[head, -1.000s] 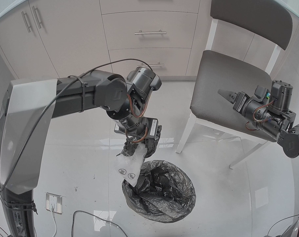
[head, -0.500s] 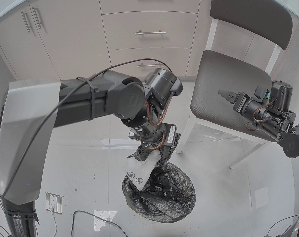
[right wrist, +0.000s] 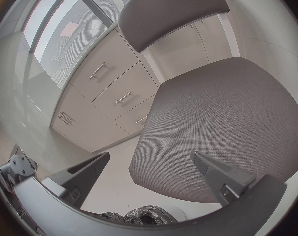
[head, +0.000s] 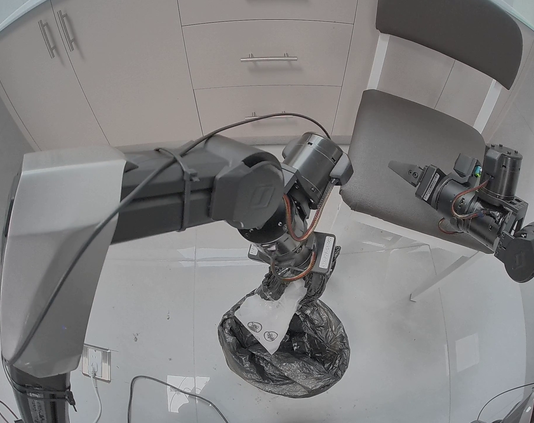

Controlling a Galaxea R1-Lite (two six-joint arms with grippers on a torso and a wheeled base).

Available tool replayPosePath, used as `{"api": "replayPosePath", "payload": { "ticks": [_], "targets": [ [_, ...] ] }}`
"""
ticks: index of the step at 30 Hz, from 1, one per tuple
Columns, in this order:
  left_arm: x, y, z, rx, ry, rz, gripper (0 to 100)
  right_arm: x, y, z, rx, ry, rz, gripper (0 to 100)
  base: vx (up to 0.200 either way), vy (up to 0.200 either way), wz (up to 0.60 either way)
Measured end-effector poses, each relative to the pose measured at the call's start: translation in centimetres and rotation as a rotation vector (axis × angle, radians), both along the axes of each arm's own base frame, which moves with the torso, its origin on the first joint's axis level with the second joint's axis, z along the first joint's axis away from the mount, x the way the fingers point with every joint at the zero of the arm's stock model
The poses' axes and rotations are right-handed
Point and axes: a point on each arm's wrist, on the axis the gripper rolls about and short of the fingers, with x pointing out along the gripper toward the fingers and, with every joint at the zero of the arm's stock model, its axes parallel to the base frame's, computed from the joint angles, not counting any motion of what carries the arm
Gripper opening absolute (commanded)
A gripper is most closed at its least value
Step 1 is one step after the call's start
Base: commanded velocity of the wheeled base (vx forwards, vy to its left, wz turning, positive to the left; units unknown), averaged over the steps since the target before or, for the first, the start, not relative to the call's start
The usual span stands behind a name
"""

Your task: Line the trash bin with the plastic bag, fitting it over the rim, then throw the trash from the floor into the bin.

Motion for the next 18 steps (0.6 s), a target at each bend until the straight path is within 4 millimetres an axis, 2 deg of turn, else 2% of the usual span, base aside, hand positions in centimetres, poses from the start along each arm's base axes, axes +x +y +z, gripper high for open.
{"api": "replayPosePath", "payload": {
  "ticks": [18],
  "targets": [
    [0.0, -1.4, -2.7, 0.027, 0.053, 0.008, 0, 0.2, 0.0, -0.2, -0.002, 0.006, 0.0, 100, 0.0, 0.0, 0.0]
  ]
}}
